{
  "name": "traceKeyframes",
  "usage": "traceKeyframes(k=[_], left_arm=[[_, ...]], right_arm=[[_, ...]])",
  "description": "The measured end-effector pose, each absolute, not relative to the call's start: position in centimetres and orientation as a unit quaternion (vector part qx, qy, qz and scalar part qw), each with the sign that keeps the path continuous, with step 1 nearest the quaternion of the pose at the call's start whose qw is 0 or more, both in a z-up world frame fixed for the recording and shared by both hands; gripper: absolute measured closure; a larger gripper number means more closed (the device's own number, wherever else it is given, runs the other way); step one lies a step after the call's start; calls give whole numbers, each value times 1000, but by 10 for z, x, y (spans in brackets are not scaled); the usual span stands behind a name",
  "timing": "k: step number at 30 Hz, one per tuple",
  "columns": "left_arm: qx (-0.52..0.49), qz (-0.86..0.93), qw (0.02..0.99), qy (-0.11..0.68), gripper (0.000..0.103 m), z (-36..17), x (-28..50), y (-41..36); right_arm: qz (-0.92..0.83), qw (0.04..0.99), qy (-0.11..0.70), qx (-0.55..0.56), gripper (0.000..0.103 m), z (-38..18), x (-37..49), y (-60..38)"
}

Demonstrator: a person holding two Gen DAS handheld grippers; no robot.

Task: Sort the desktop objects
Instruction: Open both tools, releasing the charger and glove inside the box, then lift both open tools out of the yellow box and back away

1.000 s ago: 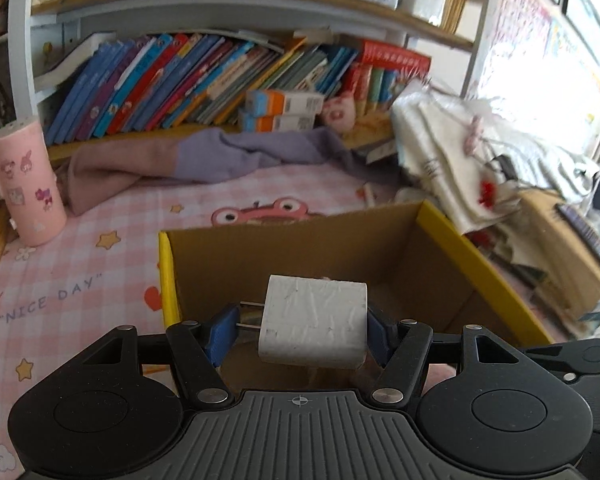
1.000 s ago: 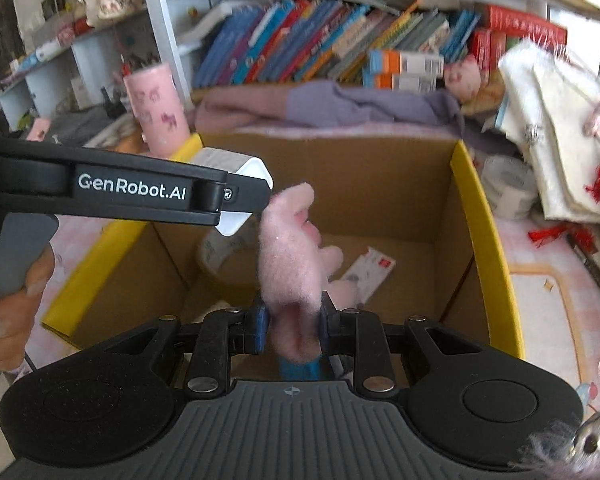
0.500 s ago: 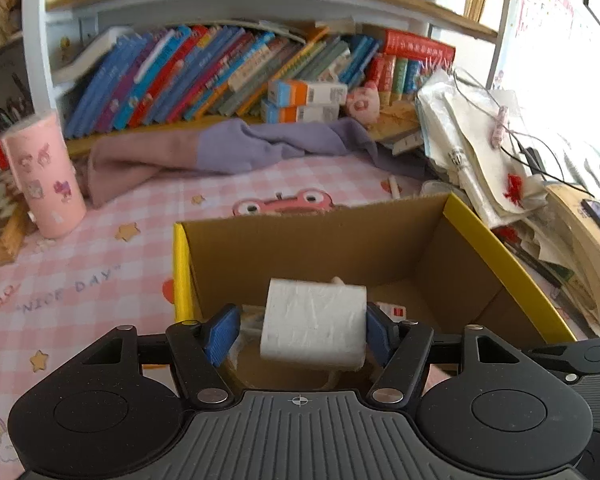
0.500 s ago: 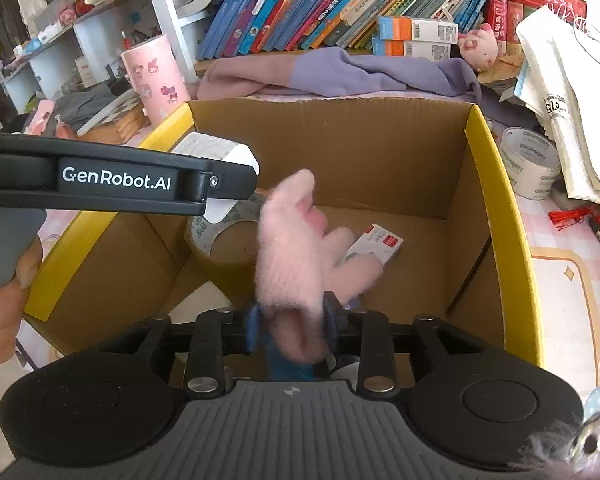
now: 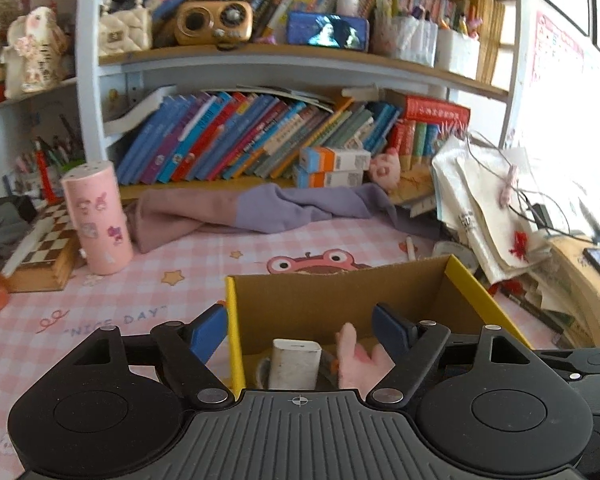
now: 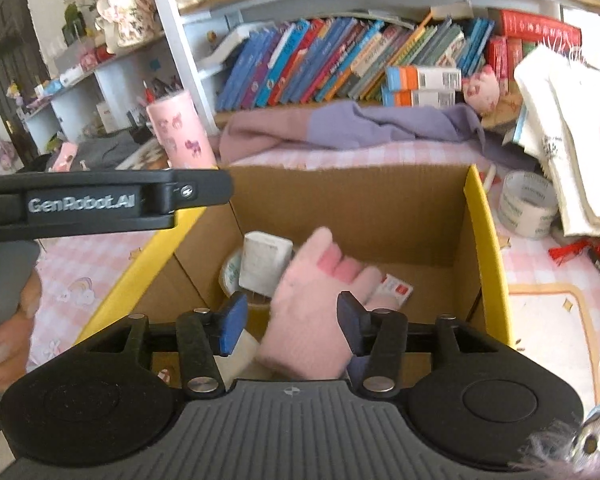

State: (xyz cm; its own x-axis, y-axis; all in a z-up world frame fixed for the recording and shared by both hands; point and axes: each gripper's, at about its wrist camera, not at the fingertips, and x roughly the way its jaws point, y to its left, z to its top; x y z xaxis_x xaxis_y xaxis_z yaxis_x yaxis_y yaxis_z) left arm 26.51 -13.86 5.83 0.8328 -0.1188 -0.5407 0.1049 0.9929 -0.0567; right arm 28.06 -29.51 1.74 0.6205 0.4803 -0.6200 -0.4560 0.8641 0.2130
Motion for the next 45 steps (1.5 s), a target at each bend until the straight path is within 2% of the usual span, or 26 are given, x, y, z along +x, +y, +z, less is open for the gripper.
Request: traceKeyframes(k=[7,18,29,35,45], left_arm=[[-37,-50,964,258,16,70,239,-125],[-45,-62,969,234,15,79,202,-91],[-58,-46,969,235,14,74,155,-39],[-58,-19,966,252,11,63,125,-9],[-17,-11,962,272,9,47,78,12]], right_arm=[[242,917,318,8,51,29,262,-299],[171,939,299,25,50,42,218,-304],[131,948,290,31,50,46,167,-278],[128,947,292,21,50,44,137,-256],[121,942,312,22,47,32,93,-219]])
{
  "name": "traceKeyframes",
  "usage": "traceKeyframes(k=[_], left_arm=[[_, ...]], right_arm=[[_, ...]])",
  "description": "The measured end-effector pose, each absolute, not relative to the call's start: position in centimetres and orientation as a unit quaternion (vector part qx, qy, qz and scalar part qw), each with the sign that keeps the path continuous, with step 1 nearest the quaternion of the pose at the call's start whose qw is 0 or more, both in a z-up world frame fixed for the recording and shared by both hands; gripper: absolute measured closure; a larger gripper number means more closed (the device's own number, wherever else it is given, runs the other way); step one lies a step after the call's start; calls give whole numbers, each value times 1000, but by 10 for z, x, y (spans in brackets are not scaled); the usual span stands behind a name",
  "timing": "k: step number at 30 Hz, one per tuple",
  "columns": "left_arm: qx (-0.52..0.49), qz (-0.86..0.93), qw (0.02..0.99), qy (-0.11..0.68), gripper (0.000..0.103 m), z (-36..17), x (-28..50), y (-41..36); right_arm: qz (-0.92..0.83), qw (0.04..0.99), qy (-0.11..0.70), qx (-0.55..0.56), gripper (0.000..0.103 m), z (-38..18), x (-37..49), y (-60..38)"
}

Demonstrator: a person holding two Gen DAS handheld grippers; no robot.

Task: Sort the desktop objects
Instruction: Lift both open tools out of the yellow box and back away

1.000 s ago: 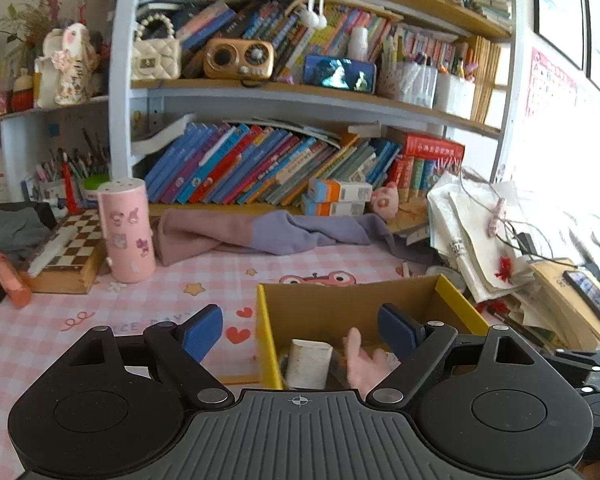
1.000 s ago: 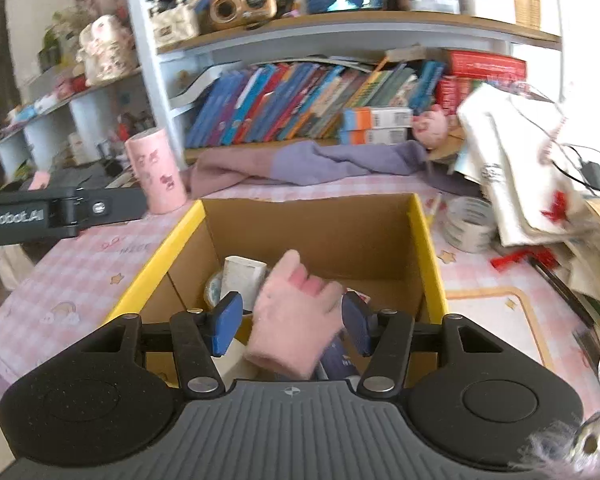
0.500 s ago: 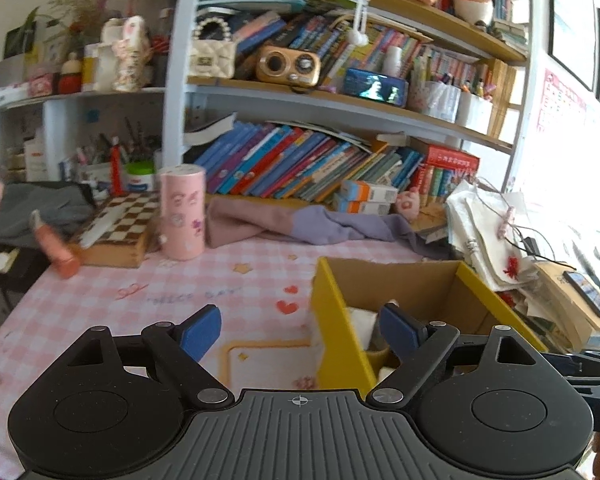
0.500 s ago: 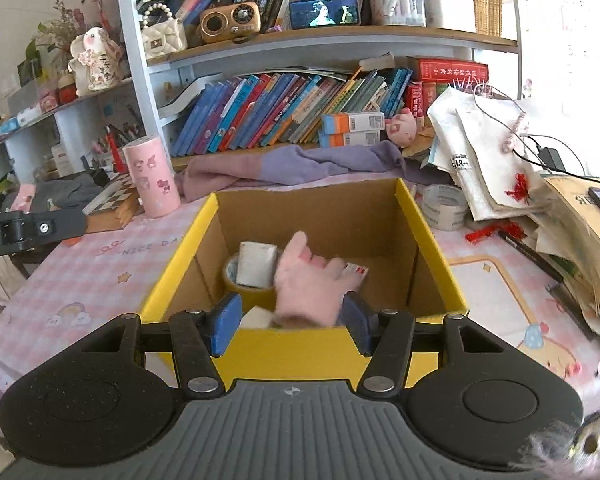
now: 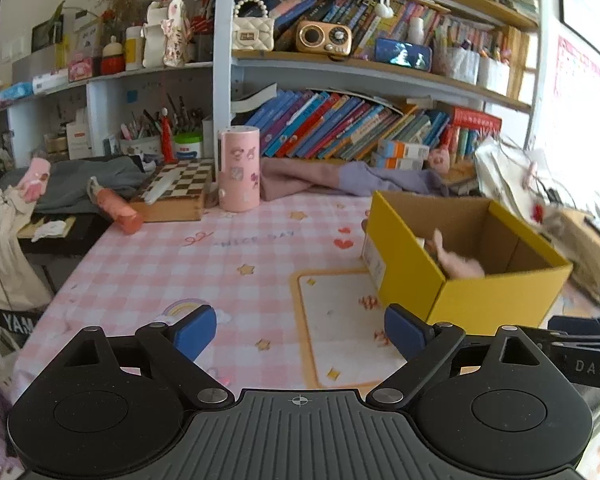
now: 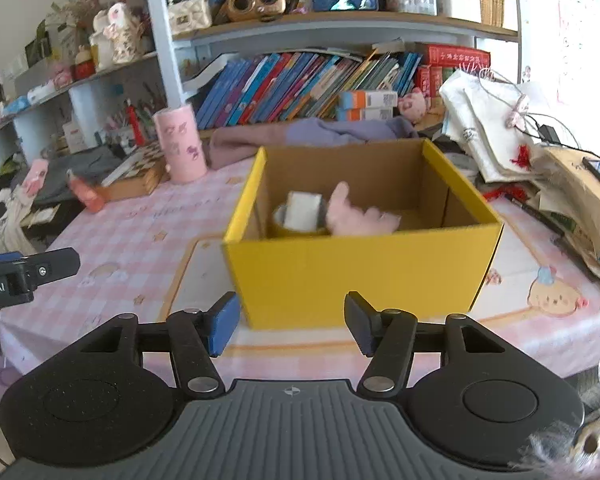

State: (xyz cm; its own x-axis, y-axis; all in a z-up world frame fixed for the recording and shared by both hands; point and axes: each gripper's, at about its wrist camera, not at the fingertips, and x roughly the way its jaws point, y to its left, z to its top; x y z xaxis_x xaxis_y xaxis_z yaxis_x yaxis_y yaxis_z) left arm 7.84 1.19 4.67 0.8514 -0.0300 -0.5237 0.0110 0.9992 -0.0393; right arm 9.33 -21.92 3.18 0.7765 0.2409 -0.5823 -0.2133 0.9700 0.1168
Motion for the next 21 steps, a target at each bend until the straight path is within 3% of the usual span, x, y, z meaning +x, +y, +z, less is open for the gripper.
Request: traceKeyframes(k=[21], left_arm=[[33,-12,939,342,4,20,29,36]], right_arm=[[126,923,363,21,38,8,42,-170]])
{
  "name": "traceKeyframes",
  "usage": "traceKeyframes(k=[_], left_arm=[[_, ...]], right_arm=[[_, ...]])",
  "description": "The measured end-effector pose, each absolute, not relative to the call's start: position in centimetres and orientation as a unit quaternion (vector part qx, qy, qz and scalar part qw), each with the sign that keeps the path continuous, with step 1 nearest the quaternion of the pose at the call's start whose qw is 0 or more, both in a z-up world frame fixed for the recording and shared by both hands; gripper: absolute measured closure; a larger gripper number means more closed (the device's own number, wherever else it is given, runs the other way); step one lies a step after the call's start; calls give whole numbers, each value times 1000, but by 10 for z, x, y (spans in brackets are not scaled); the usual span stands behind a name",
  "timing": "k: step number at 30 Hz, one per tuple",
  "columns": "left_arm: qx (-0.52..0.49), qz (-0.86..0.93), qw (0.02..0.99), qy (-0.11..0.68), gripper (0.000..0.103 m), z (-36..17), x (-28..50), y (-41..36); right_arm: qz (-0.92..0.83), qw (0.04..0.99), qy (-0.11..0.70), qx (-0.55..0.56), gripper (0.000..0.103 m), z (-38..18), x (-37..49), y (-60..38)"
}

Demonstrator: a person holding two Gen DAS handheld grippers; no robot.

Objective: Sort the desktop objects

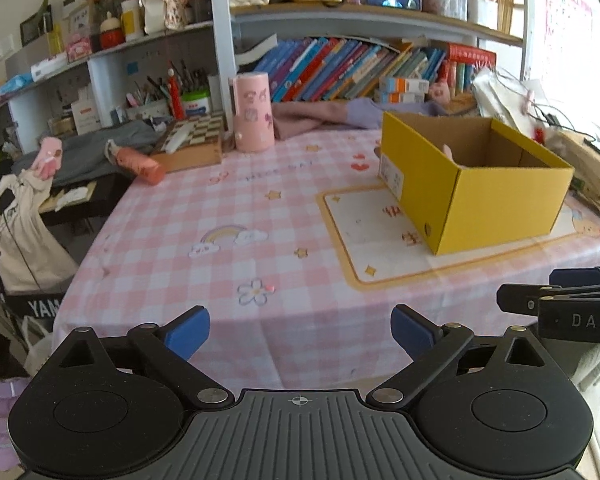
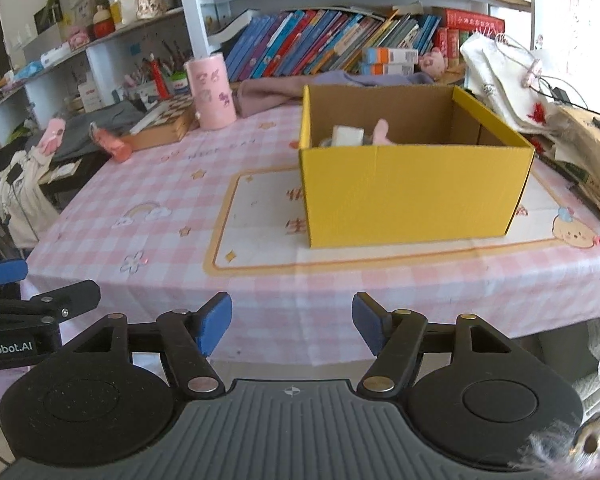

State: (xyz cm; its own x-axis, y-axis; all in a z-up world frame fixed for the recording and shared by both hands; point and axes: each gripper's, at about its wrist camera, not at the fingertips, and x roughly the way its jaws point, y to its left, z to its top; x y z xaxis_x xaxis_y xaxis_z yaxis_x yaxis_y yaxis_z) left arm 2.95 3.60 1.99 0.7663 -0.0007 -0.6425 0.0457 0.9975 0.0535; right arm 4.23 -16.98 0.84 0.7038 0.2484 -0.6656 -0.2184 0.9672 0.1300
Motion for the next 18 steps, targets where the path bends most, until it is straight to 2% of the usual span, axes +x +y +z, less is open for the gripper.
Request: traceKeyframes(k=[6,18], left_arm=[[39,-16,934,355,0,16,22,35],[23,-20,928,372,0,12,17,37]], right_arm=[[130,918,375,13,35,5,33,-163],[135,918,374,-5,29,6,22,-159]])
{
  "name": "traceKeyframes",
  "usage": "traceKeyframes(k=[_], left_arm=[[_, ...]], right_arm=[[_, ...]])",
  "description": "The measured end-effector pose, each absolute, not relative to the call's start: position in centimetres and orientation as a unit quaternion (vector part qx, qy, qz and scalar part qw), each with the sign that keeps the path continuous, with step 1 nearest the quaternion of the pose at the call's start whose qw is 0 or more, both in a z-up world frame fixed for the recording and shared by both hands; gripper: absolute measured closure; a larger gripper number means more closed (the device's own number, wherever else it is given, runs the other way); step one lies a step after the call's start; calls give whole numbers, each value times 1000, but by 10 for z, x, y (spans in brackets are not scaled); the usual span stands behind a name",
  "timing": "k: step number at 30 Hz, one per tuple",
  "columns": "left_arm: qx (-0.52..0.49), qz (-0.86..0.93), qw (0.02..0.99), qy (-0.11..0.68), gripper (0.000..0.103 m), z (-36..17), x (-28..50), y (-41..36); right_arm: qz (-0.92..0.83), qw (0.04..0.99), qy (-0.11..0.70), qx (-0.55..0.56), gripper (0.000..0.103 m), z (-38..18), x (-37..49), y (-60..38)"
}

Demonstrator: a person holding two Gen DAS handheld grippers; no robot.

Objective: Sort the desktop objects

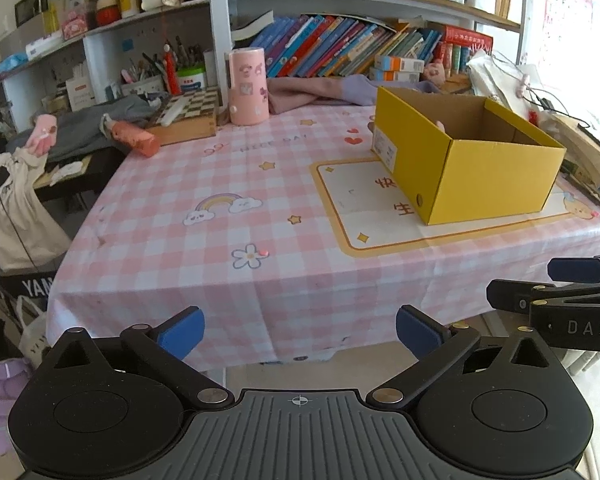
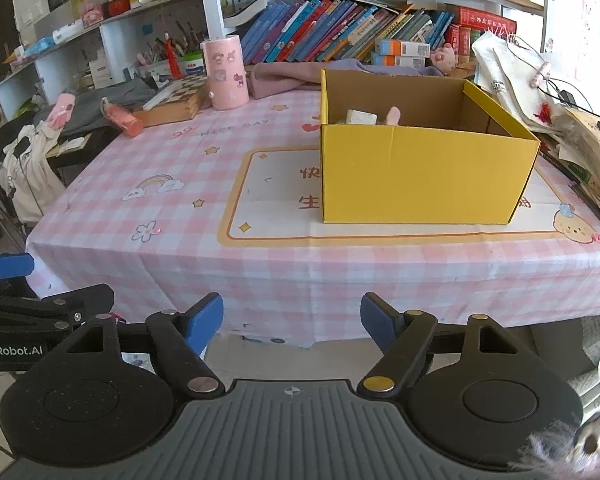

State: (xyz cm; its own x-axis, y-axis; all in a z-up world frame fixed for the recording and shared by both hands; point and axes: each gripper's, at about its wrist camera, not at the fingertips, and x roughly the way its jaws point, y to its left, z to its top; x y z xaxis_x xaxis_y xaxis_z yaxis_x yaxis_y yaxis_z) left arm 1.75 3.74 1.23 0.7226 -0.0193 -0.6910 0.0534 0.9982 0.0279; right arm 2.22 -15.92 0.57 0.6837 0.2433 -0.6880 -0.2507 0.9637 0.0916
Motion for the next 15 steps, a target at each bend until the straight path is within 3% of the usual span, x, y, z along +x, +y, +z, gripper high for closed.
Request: traceKeyframes(k=[15], left_arm=[[24,-43,923,382,0,12,21,30]], right_arm=[[139,915,377,-3,28,5,24,-161]])
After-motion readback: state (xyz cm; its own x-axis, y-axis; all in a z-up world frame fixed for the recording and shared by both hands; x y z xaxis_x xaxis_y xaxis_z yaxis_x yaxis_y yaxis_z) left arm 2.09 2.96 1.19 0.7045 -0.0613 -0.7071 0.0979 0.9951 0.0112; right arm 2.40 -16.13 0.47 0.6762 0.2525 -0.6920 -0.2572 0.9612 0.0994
